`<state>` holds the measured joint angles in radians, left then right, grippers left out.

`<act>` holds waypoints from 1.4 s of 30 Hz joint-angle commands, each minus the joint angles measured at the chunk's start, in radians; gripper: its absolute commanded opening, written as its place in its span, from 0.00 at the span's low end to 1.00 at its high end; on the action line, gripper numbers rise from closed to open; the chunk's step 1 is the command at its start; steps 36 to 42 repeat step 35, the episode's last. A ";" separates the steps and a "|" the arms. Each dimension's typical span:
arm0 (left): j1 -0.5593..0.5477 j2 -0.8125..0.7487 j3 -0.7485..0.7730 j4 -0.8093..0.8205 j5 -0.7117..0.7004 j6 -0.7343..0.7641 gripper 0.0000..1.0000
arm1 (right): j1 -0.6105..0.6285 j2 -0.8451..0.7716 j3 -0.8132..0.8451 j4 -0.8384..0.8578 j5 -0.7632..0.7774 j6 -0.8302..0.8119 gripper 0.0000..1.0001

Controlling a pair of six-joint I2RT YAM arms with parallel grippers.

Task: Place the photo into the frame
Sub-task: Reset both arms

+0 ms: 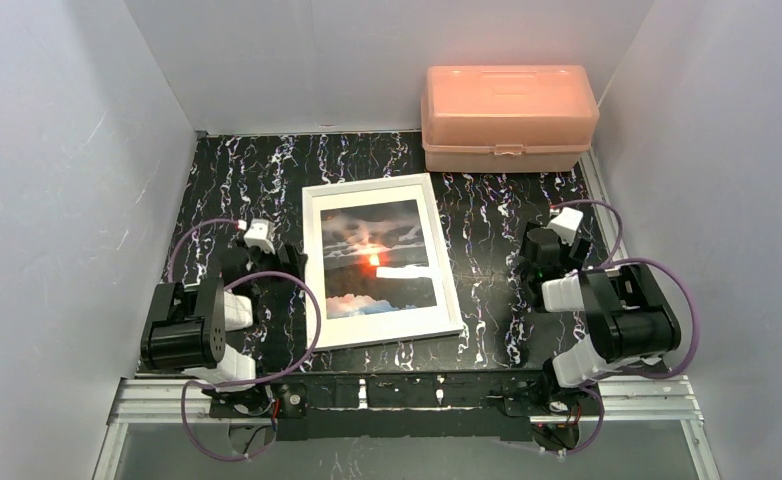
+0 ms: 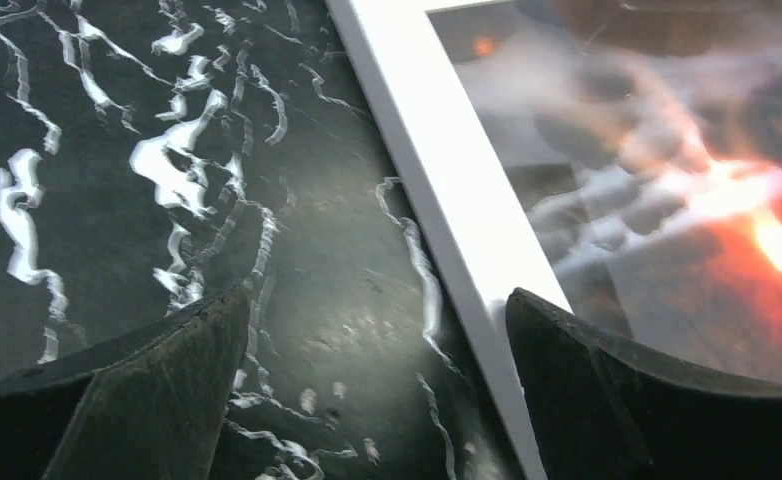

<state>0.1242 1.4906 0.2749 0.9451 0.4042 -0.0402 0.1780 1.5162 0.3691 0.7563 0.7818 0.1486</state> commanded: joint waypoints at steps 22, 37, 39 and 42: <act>-0.083 -0.006 0.032 0.049 -0.304 0.019 0.99 | -0.039 0.091 -0.098 0.421 -0.352 -0.182 0.99; -0.084 -0.004 0.034 0.046 -0.308 0.021 0.98 | -0.039 0.092 -0.098 0.421 -0.352 -0.182 0.99; -0.084 -0.004 0.034 0.046 -0.308 0.021 0.98 | -0.039 0.092 -0.098 0.421 -0.352 -0.182 0.99; -0.084 -0.004 0.034 0.046 -0.308 0.021 0.98 | -0.039 0.092 -0.098 0.421 -0.352 -0.182 0.99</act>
